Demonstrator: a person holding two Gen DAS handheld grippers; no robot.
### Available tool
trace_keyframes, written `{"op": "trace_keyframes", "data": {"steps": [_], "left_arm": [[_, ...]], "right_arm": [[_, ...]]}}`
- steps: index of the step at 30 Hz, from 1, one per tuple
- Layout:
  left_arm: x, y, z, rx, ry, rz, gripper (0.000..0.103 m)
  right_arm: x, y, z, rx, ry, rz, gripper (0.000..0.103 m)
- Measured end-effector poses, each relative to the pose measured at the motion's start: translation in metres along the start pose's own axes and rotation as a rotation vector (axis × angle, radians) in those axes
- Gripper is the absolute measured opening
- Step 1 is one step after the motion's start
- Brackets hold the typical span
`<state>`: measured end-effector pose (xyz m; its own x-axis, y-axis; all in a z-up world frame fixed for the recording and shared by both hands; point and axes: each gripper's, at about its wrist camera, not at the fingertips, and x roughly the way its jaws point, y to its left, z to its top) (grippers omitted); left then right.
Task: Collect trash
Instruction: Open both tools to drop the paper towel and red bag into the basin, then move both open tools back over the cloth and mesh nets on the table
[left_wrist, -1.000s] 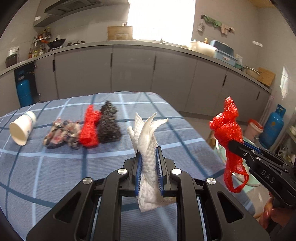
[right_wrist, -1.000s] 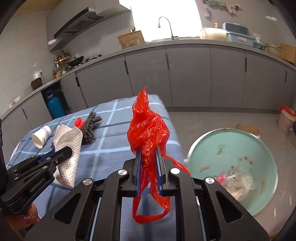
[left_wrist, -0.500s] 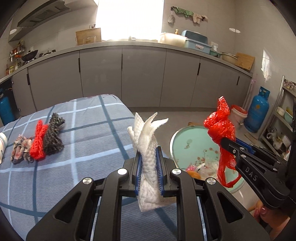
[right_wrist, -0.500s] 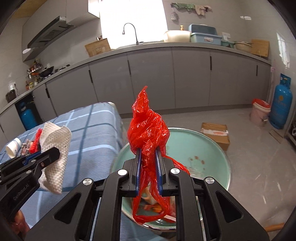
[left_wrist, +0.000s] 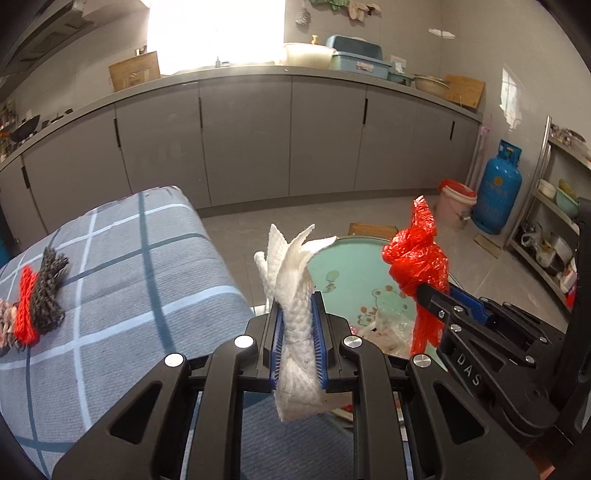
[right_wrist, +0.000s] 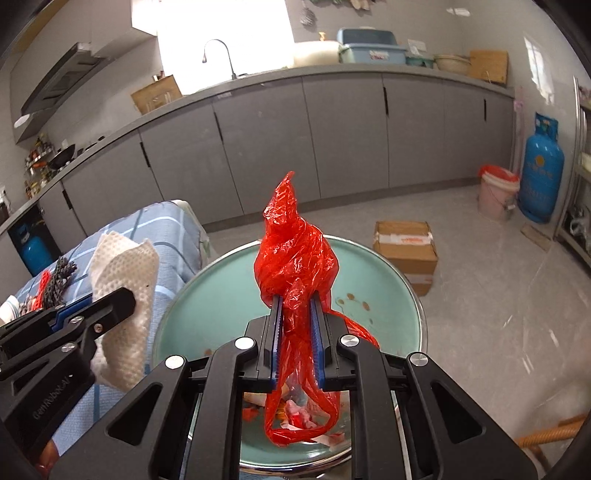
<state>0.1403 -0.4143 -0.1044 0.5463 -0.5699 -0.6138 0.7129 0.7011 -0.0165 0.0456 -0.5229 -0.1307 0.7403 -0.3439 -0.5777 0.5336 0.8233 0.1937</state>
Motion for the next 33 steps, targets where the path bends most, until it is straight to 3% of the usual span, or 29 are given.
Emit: {"op": "trace_keyframes", "data": {"steps": [6, 8, 10, 11, 14, 23, 33], "left_arm": [[0.026, -0.009, 0.006, 0.015, 0.071, -0.02, 0.02], [0.033, -0.011, 0.006, 0.026, 0.084, -0.029, 0.033], [0.034, -0.012, 0.005, 0.027, 0.072, -0.028, 0.059], [0.034, -0.012, 0.005, 0.026, 0.068, -0.026, 0.064], [0.033, -0.008, 0.005, 0.005, 0.061, -0.021, 0.067], [0.012, 0.024, 0.003, -0.08, 0.009, 0.082, 0.084], [-0.005, 0.057, -0.007, -0.121, 0.008, 0.159, 0.085]], "right_arm": [[0.01, -0.013, 0.001, 0.042, 0.027, -0.019, 0.017], [0.013, -0.02, 0.001, 0.076, 0.035, -0.022, 0.022], [0.015, -0.025, 0.002, 0.104, 0.038, -0.023, 0.029], [0.016, -0.026, 0.002, 0.109, 0.039, -0.029, 0.034], [0.017, -0.029, 0.002, 0.125, 0.041, -0.029, 0.044], [0.011, -0.03, 0.003, 0.132, 0.003, -0.055, 0.055], [0.007, -0.016, 0.005, 0.084, -0.023, -0.054, 0.061]]}}
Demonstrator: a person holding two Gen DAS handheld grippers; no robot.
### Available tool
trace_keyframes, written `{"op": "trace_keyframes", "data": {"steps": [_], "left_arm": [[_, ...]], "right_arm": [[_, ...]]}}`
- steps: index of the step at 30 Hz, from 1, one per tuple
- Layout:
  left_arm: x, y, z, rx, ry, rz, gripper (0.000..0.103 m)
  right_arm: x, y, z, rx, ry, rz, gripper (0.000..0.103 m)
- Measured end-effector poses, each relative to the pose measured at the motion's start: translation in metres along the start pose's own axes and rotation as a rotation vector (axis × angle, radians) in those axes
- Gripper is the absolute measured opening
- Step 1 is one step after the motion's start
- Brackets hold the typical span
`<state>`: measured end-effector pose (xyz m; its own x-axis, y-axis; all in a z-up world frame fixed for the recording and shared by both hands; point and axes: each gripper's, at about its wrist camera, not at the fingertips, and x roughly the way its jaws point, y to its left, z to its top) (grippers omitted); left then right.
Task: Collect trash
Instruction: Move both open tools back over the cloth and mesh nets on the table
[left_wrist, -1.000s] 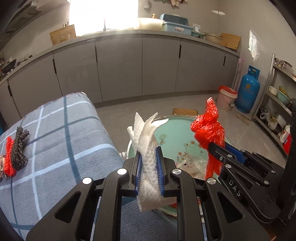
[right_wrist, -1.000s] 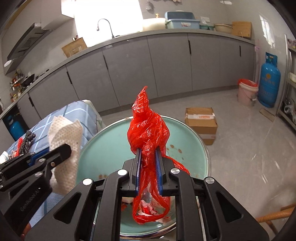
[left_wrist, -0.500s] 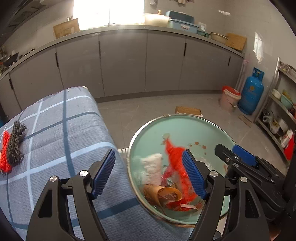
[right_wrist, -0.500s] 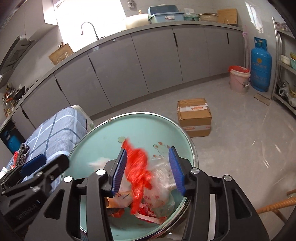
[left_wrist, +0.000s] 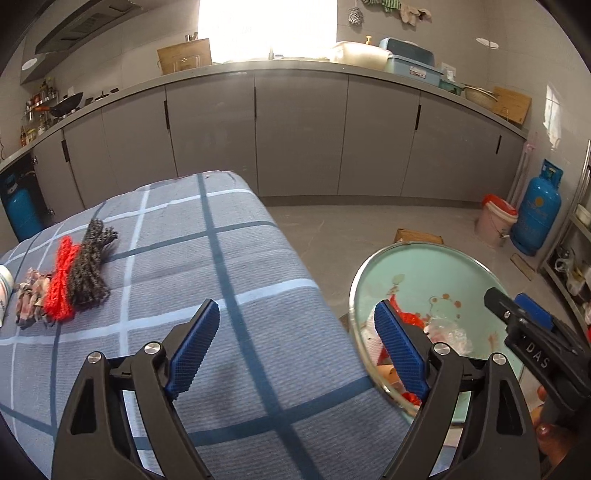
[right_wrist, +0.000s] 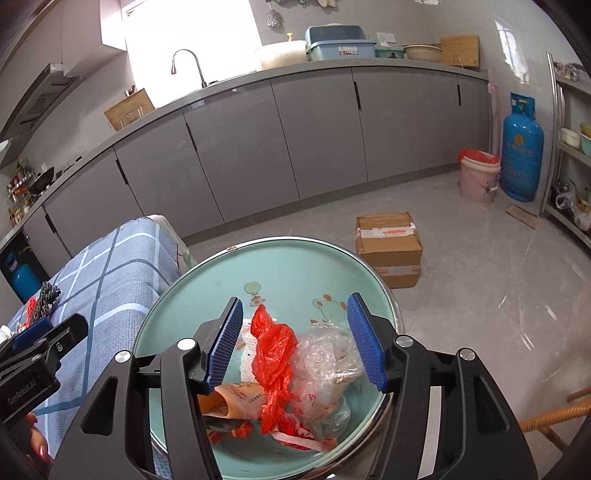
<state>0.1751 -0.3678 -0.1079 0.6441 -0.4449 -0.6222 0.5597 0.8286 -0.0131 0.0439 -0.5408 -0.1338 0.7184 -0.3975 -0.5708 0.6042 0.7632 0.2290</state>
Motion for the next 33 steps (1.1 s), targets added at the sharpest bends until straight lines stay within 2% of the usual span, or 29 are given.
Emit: {"op": "trace_keyframes", "data": {"steps": [6, 17, 21, 25, 33], "left_arm": [[-0.016, 0.032, -0.005, -0.039, -0.028, 0.059, 0.086], [-0.037, 0.095, -0.021, -0.144, -0.024, 0.136, 0.086], [-0.047, 0.117, -0.027, -0.159, -0.033, 0.176, 0.086], [-0.055, 0.141, -0.034, -0.189, -0.036, 0.21, 0.086], [-0.065, 0.197, -0.046, -0.257, -0.027, 0.277, 0.086]], "right_arm": [[0.0, 0.012, -0.001, -0.027, 0.002, 0.009, 0.061], [-0.004, 0.048, -0.006, -0.116, -0.005, 0.037, 0.064], [-0.008, 0.061, -0.009, -0.142, -0.017, 0.046, 0.069], [-0.012, 0.079, -0.011, -0.161, -0.024, 0.077, 0.069], [-0.014, 0.138, -0.018, -0.263, 0.022, 0.183, 0.069]]}}
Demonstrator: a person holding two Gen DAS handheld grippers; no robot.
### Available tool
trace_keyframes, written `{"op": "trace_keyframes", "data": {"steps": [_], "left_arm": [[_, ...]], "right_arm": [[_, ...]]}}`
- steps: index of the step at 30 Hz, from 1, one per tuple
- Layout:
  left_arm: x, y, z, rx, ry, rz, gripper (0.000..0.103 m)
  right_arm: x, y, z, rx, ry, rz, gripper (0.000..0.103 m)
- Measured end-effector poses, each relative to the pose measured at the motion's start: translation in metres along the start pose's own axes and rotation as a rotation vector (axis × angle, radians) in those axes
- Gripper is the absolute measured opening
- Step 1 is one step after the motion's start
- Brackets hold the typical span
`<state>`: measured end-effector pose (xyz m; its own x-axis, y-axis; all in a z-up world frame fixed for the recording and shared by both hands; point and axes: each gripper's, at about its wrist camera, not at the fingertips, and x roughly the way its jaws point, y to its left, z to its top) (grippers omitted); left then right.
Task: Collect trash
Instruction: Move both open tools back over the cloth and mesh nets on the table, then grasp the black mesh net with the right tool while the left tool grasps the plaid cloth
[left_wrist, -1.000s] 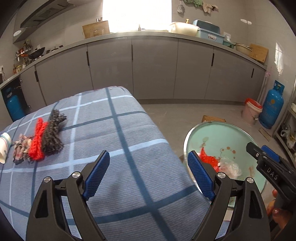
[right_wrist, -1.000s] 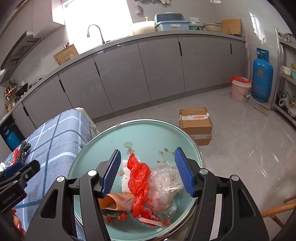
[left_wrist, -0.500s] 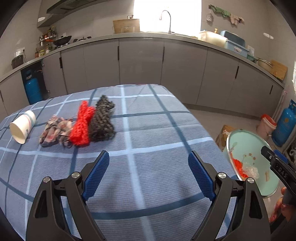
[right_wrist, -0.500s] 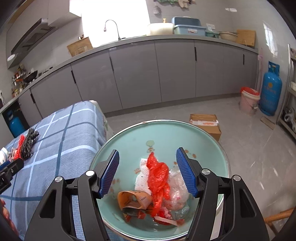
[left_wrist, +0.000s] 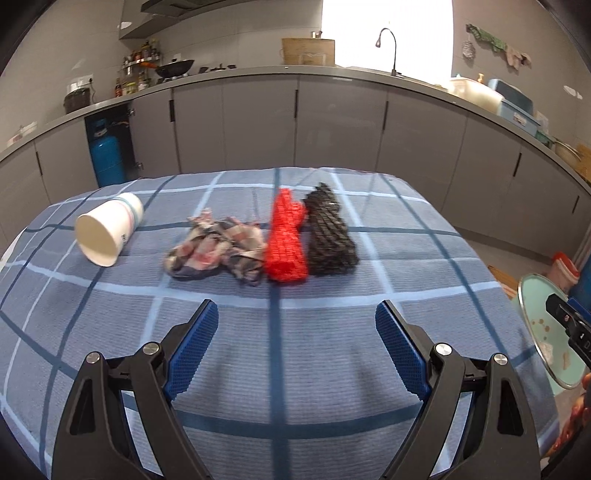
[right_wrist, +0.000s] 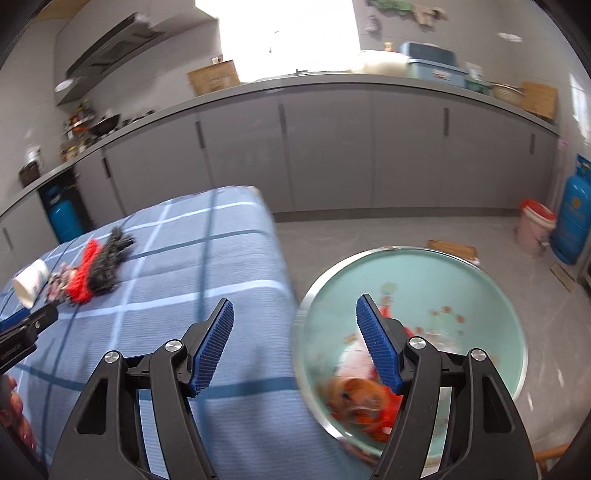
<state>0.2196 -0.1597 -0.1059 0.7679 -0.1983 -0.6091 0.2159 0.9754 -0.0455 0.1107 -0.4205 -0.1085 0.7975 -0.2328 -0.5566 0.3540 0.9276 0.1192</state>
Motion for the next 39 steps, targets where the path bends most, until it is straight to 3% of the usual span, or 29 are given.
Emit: {"op": "trace_keyframes", "data": {"steps": [3, 5, 13, 27, 39], "left_arm": [[0.002, 0.019, 0.003, -0.029, 0.002, 0.019, 0.086], [0.005, 0.028, 0.006, -0.041, 0.001, 0.034, 0.086], [0.019, 0.059, 0.018, -0.057, 0.003, 0.092, 0.086], [0.038, 0.071, 0.023, -0.068, 0.027, 0.114, 0.086], [0.061, 0.08, 0.039, -0.081, 0.027, 0.166, 0.086]], "right_arm": [[0.003, 0.023, 0.005, -0.041, 0.008, 0.038, 0.07], [0.005, 0.037, 0.007, -0.065, 0.009, 0.055, 0.077], [0.019, 0.094, 0.016, -0.137, 0.019, 0.136, 0.077], [0.039, 0.139, 0.011, -0.189, 0.058, 0.191, 0.077], [0.081, 0.192, 0.044, -0.16, 0.087, 0.265, 0.076]]}}
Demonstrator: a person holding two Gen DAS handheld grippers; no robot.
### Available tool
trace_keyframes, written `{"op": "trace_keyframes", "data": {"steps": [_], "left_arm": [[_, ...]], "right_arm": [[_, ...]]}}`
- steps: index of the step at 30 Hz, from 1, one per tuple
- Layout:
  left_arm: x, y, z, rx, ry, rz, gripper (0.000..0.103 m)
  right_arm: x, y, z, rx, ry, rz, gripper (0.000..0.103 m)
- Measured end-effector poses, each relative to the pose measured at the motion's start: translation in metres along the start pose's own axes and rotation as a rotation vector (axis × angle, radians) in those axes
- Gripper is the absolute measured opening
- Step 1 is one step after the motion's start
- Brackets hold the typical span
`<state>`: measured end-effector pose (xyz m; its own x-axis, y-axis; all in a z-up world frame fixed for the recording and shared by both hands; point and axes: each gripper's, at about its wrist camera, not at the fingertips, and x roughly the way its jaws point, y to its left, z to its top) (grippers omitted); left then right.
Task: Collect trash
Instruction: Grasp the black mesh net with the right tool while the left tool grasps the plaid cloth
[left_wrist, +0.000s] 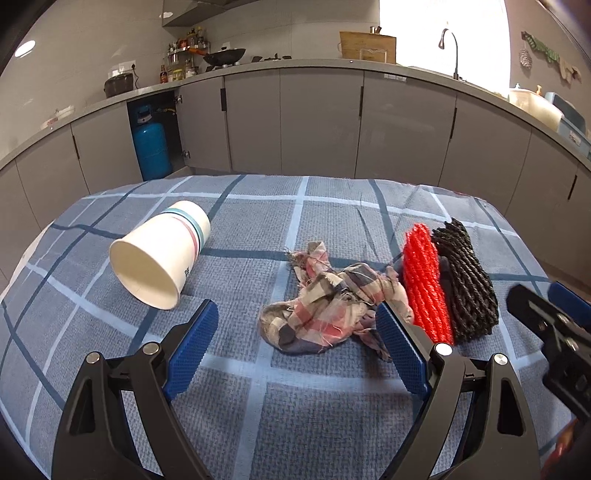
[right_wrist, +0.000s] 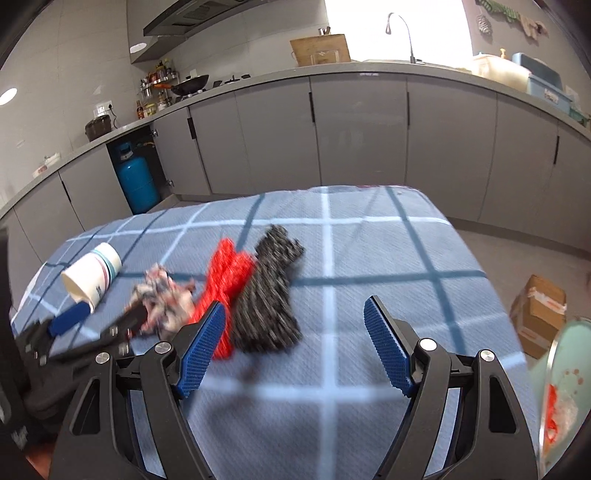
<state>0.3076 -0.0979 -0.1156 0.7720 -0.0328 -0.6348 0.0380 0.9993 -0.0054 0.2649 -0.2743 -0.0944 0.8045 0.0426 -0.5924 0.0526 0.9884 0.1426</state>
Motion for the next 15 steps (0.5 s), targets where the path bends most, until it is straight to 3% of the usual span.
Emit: {"op": "trace_keyframes", "data": {"steps": [3, 8, 15], "left_arm": [[0.001, 0.002, 0.0, -0.013, 0.007, -0.006, 0.086], [0.002, 0.001, -0.001, -0.006, 0.008, -0.023, 0.086], [-0.002, 0.0, -0.001, 0.002, -0.012, -0.043, 0.086]], "right_arm": [[0.022, 0.008, 0.007, -0.013, 0.032, -0.002, 0.074], [0.055, 0.005, 0.004, 0.005, 0.148, 0.033, 0.032], [0.041, -0.014, -0.004, 0.024, 0.146, 0.007, 0.026]]}}
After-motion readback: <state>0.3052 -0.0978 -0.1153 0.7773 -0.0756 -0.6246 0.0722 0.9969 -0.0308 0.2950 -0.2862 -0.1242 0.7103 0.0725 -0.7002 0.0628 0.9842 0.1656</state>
